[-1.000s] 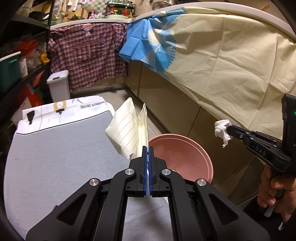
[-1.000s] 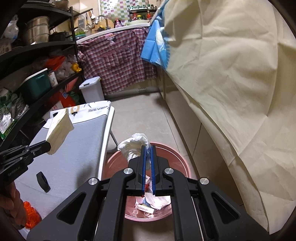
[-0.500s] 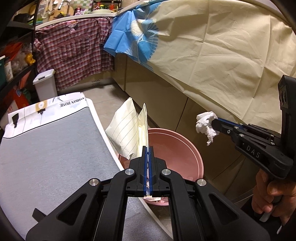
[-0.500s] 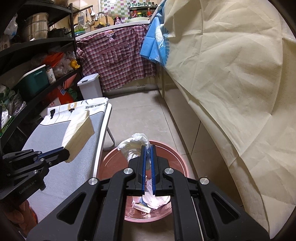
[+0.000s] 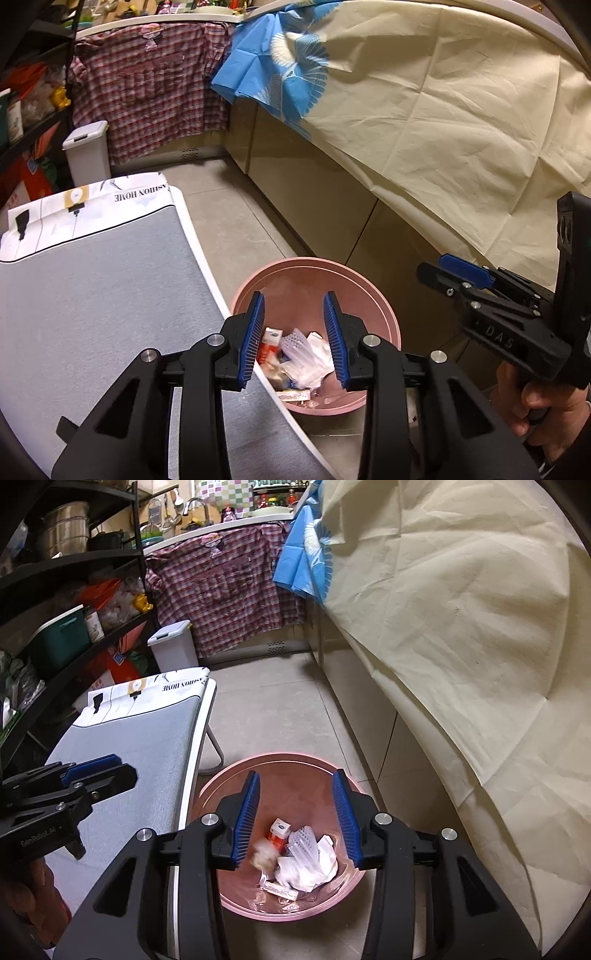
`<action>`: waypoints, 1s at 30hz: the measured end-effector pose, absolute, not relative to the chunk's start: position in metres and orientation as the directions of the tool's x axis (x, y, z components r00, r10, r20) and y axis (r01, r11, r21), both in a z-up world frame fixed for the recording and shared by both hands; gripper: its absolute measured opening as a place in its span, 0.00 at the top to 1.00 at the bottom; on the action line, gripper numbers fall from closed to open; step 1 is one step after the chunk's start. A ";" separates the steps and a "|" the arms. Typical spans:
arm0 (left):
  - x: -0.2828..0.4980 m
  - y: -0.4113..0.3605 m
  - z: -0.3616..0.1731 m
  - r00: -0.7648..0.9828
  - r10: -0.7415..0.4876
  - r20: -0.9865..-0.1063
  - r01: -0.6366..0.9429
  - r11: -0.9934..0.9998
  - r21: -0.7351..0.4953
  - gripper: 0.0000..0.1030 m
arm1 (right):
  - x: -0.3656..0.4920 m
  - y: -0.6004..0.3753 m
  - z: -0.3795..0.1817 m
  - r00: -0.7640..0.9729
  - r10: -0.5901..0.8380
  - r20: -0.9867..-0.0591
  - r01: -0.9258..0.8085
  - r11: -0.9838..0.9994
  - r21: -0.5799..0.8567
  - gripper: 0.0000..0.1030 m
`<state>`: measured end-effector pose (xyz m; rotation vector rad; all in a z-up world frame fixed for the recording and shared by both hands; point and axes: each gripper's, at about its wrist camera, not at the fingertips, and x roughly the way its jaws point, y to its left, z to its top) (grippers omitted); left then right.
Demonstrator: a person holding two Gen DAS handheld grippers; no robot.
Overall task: Collect trash
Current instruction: 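Open both tools to drop the tissues into the bucket, then move both tools back over the table toward the red bag and black band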
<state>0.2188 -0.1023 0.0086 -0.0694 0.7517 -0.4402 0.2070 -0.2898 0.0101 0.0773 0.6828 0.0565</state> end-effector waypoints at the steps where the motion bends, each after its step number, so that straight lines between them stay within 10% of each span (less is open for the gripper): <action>1: 0.217 -0.100 0.009 0.649 -0.408 -0.642 0.361 0.908 -0.212 0.68 | 0.207 -0.290 0.010 0.776 0.078 -0.626 -0.026 0.996 0.091 0.59; 30: 0.071 0.090 0.005 0.692 -0.274 -0.668 0.208 0.962 -0.179 0.68 | 0.138 -0.181 0.027 0.771 0.267 -0.578 -0.285 0.957 0.062 0.59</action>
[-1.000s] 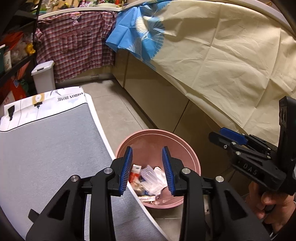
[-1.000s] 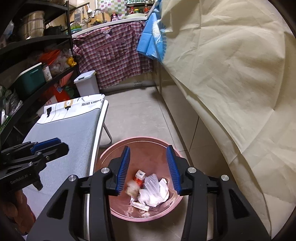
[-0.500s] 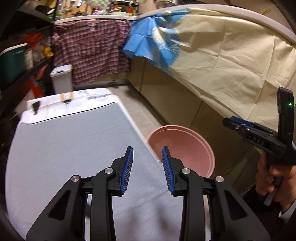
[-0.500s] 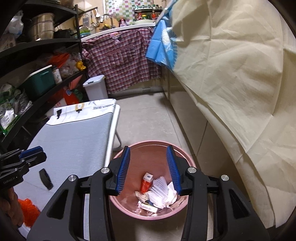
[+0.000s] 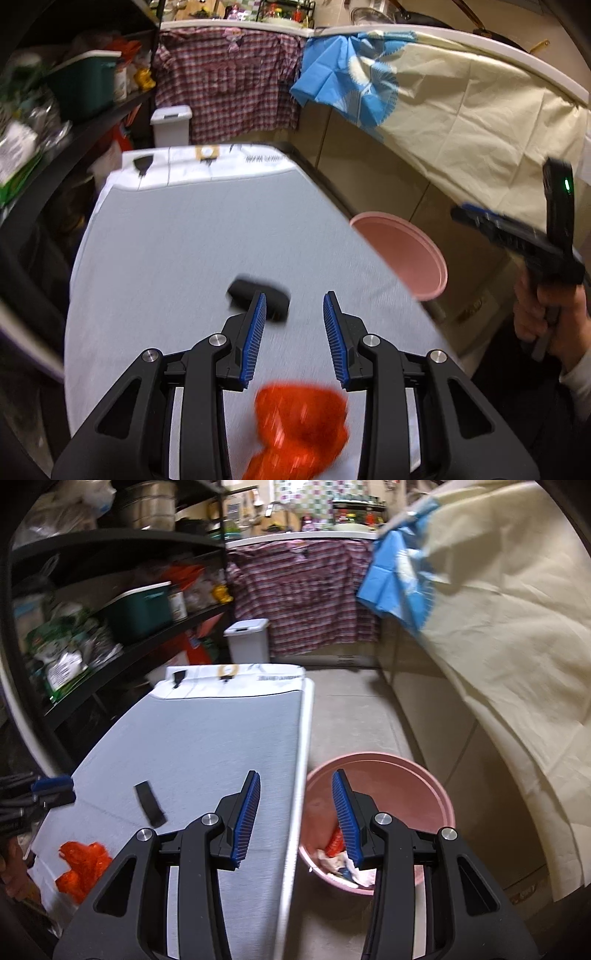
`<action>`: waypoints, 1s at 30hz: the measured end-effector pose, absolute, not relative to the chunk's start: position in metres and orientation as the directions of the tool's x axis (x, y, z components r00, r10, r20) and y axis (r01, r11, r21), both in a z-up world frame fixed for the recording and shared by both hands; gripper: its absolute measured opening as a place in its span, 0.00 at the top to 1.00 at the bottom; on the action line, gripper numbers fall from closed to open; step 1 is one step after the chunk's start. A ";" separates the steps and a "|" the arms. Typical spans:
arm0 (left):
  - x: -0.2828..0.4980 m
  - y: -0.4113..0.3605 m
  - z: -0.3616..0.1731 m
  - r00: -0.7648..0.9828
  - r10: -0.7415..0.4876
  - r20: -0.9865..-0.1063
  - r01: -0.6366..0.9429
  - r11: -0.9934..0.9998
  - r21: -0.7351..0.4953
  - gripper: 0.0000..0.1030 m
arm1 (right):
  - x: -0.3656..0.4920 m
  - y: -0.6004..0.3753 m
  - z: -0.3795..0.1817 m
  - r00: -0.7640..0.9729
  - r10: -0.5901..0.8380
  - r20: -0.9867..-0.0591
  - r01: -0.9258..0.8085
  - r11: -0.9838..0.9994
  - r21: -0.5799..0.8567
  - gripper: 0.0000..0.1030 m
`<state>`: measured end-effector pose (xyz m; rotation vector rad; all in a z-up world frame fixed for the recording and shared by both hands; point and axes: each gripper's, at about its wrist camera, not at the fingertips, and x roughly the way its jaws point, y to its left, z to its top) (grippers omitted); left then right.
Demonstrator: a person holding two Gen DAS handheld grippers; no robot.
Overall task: Collect trash
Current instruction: 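Move both tools back over the table toward the red bag and black band, then grasp the red plastic bag with the left tool while the right tool grasps the black elastic band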
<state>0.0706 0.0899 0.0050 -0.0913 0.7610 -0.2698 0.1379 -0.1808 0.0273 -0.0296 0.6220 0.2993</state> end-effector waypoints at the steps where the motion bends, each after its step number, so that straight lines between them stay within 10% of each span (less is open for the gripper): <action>1: 0.065 0.092 0.001 0.684 -0.272 -0.677 0.208 0.962 -0.177 0.68 | 0.137 -0.176 0.027 0.767 0.273 -0.580 -0.295 0.954 0.059 0.59; 23: 0.019 0.066 -0.015 0.599 -0.419 -0.683 0.422 0.889 -0.176 0.66 | 0.130 -0.117 0.012 0.707 0.335 -0.622 -0.415 0.910 0.019 0.59; 29: 0.032 0.059 -0.034 0.599 -0.257 -0.759 0.346 0.937 -0.044 0.68 | 0.134 -0.109 0.008 0.694 0.347 -0.631 -0.433 0.901 0.019 0.59; 30: 0.037 0.063 -0.036 0.600 -0.237 -0.764 0.319 0.947 -0.043 0.80 | 0.135 -0.107 0.007 0.691 0.348 -0.634 -0.436 0.900 0.019 0.59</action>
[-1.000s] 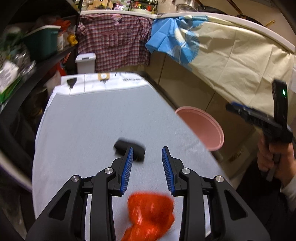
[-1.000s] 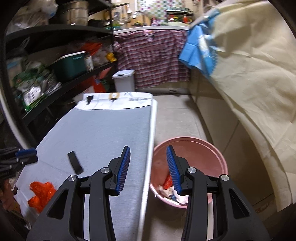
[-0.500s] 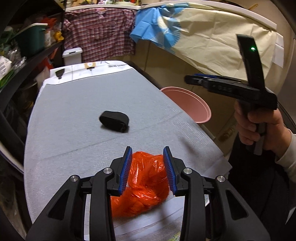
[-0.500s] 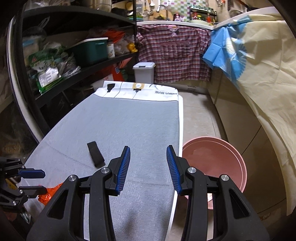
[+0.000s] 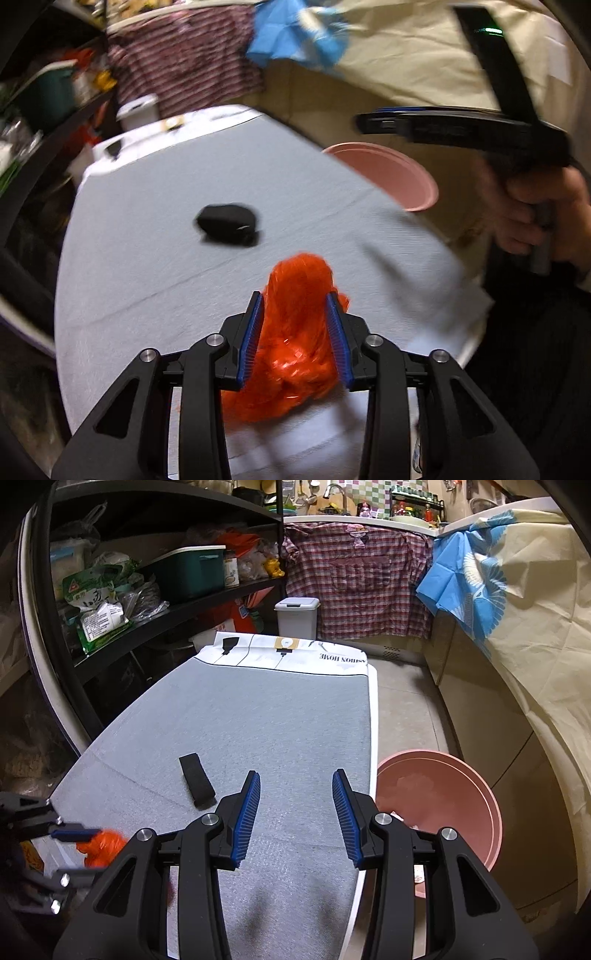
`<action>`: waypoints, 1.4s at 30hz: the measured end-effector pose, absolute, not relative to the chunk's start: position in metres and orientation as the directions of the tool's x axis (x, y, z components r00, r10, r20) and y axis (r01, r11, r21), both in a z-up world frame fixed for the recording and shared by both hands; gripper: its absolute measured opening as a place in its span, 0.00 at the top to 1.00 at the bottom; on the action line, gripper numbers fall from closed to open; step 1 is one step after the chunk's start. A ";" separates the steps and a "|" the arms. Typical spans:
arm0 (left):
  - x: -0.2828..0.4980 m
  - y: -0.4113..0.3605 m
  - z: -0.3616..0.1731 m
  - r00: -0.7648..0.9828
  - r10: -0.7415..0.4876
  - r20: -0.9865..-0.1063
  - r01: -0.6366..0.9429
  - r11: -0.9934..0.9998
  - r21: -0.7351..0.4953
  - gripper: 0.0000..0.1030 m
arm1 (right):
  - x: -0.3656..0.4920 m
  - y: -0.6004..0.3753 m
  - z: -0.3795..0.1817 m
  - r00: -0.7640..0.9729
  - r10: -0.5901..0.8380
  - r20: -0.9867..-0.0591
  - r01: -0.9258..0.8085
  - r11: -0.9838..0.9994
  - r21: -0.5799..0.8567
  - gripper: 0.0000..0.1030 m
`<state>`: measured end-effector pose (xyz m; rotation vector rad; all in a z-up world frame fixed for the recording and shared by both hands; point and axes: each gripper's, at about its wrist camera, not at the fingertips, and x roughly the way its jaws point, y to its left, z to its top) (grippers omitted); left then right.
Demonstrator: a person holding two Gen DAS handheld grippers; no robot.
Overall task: Collect trash
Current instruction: 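Grasp the red plastic bag with the left tool while the right tool grasps the black elastic band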
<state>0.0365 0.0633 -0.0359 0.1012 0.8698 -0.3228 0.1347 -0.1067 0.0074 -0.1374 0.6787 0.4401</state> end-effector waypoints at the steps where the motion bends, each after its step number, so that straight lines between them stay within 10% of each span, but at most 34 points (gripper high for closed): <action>1: 0.041 0.069 -0.036 0.599 -0.233 -0.766 0.298 0.953 -0.057 0.86 | 0.136 -0.104 0.006 0.686 0.351 -0.637 -0.441 0.897 0.019 0.59; 26: 0.137 0.169 -0.030 0.694 -0.059 -0.717 -0.101 0.979 -0.179 0.93 | 0.168 0.004 -0.065 0.477 0.450 -0.754 -0.625 0.778 0.069 0.60; 32: 0.145 0.170 -0.047 0.649 -0.052 -0.759 -0.117 0.979 -0.166 0.57 | 0.171 0.015 -0.074 0.454 0.431 -0.779 -0.641 0.766 0.050 0.60; 42: 0.146 0.166 -0.053 0.642 -0.065 -0.764 -0.079 0.985 -0.151 0.65 | 0.168 0.011 -0.069 0.472 0.426 -0.772 -0.637 0.770 0.035 0.77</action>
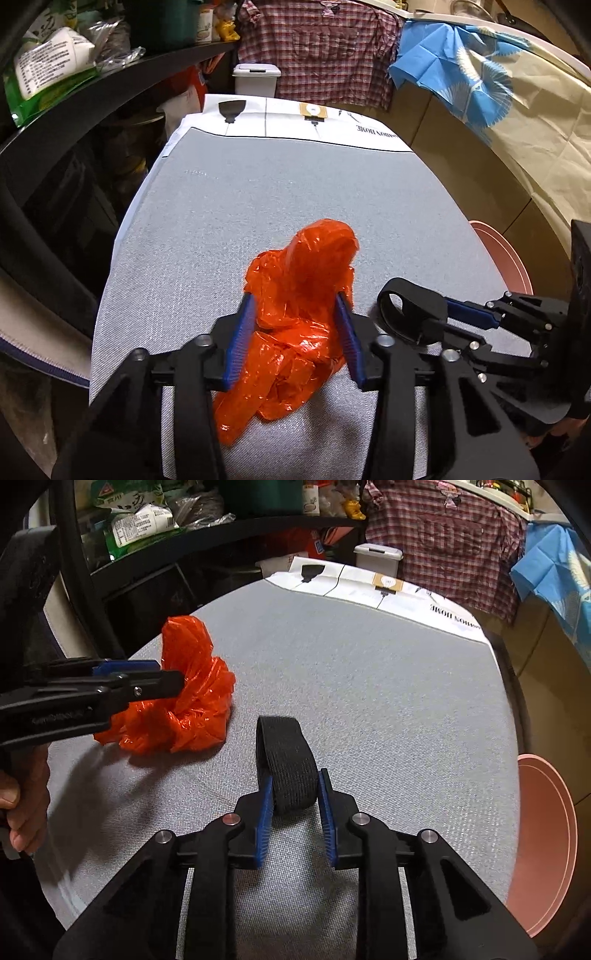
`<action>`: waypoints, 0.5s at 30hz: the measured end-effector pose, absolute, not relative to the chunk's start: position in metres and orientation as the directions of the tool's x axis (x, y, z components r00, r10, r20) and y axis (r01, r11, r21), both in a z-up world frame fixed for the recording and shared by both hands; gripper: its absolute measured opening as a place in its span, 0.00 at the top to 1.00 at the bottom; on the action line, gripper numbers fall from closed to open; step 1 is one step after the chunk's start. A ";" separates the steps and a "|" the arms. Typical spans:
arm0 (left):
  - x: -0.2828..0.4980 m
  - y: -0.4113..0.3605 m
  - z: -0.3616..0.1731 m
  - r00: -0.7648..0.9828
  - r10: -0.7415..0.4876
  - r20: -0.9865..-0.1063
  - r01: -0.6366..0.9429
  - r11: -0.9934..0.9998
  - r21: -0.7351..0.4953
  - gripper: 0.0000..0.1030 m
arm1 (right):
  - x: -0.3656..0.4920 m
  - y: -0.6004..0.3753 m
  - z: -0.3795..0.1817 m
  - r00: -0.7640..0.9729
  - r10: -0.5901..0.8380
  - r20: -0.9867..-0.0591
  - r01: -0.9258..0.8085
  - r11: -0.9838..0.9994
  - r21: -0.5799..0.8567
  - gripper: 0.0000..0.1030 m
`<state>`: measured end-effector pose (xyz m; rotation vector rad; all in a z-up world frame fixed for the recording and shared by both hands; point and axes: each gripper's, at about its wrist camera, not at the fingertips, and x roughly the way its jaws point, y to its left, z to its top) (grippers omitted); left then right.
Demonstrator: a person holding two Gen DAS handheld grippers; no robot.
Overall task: Collect trash
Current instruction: 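Grasp the red plastic bag with the left tool while the right tool grasps the black elastic band, then carry the red bag and black band over the pink bucket with both tools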
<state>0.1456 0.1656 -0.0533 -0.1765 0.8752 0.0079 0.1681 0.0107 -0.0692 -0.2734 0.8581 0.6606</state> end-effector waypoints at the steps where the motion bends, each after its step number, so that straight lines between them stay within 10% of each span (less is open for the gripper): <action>1: 0.145 0.163 -0.053 0.644 -0.059 -0.763 -0.073 0.988 -0.139 0.67 | 0.168 0.009 -0.067 0.477 0.429 -0.768 -0.636 0.771 0.036 0.77; 15: 0.134 0.151 -0.025 0.699 -0.019 -0.715 -0.070 0.993 -0.095 0.80 | 0.161 -0.025 -0.038 0.549 0.441 -0.710 -0.587 0.808 0.048 0.78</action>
